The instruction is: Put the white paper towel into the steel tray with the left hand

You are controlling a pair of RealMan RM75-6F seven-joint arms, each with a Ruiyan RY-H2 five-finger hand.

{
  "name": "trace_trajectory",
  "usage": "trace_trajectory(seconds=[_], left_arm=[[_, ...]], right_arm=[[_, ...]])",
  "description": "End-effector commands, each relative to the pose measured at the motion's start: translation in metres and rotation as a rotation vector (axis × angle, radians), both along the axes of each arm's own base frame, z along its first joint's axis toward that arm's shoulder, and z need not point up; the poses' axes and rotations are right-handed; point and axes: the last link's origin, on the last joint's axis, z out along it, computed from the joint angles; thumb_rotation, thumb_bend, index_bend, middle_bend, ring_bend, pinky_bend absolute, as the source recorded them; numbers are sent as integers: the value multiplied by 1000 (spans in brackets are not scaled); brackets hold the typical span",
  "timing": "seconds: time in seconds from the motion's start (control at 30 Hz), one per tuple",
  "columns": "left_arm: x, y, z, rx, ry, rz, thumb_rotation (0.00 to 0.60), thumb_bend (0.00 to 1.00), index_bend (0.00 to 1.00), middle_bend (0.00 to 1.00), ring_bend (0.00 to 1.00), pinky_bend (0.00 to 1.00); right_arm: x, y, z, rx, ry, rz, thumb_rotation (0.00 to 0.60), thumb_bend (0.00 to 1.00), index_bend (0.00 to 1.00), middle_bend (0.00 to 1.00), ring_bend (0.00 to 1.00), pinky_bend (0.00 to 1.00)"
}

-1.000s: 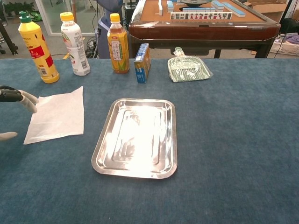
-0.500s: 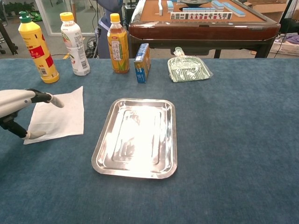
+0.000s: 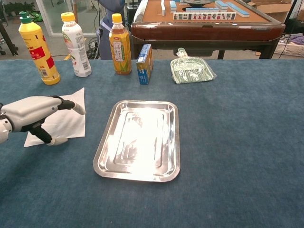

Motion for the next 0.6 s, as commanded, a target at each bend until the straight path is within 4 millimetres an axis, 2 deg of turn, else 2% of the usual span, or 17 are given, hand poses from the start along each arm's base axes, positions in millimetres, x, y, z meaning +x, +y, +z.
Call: trace_trajectory(seconds=[0.03,0.6], left_arm=[[0,3,-3,-5,5,8,600,246,209,180,146,44],[-3,9,-8,22,24,36,600,246,219,180,147,44]], right_arm=[[-1,1,0,-2,-1,-3,600,207,139,240,132,200],[-5,7,4,-17,-4,-15,600,208,139,240,132,200]])
